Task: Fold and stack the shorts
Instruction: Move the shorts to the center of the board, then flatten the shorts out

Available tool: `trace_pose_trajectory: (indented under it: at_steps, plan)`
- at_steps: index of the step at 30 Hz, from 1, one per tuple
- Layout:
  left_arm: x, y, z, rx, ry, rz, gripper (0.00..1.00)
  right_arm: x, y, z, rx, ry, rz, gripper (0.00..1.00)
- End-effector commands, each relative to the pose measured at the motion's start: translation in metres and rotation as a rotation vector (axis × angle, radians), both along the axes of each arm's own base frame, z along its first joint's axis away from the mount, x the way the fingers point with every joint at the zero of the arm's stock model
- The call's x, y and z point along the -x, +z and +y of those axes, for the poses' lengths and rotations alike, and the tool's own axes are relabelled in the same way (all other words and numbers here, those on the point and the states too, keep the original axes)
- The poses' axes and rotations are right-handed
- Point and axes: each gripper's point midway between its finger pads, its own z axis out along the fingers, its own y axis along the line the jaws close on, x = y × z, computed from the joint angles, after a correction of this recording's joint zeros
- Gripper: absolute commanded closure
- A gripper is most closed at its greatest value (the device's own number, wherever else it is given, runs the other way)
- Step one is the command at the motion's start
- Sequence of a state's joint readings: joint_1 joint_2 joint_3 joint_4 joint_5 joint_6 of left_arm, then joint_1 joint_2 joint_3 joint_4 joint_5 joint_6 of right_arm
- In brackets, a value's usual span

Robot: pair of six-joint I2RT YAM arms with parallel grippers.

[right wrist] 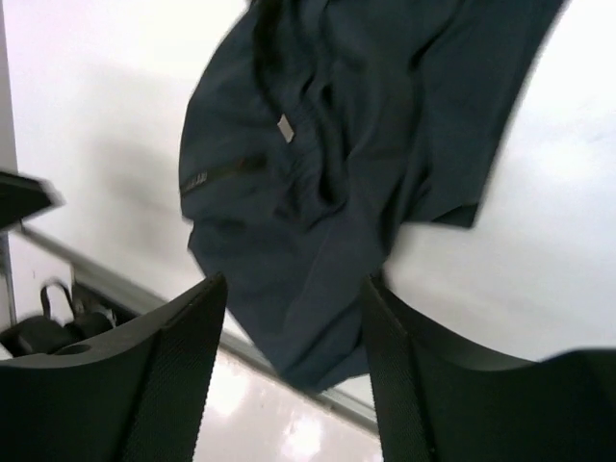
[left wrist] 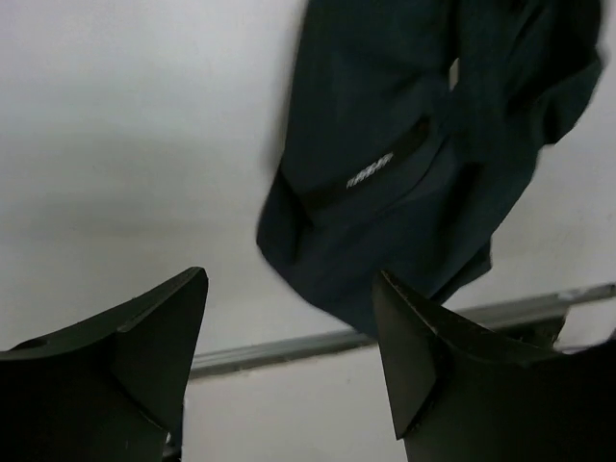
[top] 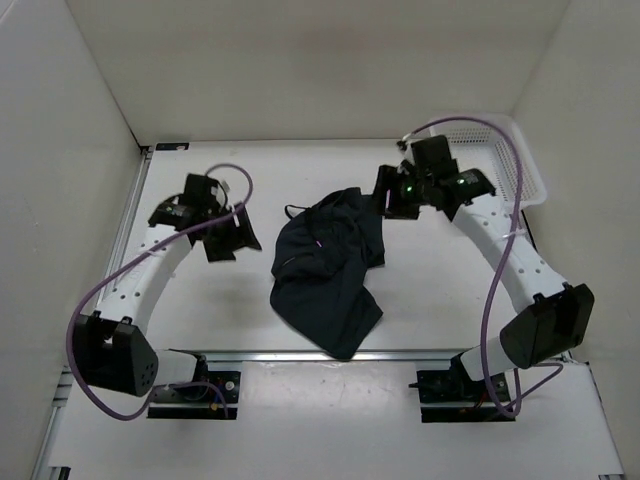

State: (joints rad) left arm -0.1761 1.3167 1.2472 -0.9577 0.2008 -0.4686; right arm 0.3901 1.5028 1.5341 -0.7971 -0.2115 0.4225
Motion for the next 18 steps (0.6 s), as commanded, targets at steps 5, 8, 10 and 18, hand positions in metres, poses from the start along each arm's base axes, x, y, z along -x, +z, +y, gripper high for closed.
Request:
trace_pose_trajectory:
  at_steps: [5, 8, 10, 18]
  plan:
    - [0.056, -0.064, -0.062, 0.131, -0.022, 0.162, 0.13, 0.053, -0.076, 0.071, -0.027, 0.13, 0.181, 0.29]
    - [0.051, -0.077, -0.063, 0.139, 0.01, 0.163, 0.05, 0.053, -0.102, 0.086, -0.036, 0.117, 0.265, 0.28]
    - [0.045, -0.085, -0.068, 0.134, -0.013, 0.151, 0.01, 0.054, -0.117, 0.097, -0.045, 0.127, 0.31, 0.24]
    - [0.005, -0.115, -0.094, 0.067, -0.13, 0.195, 0.12, 0.024, -0.111, 0.064, -0.06, -0.003, 0.298, 0.24]
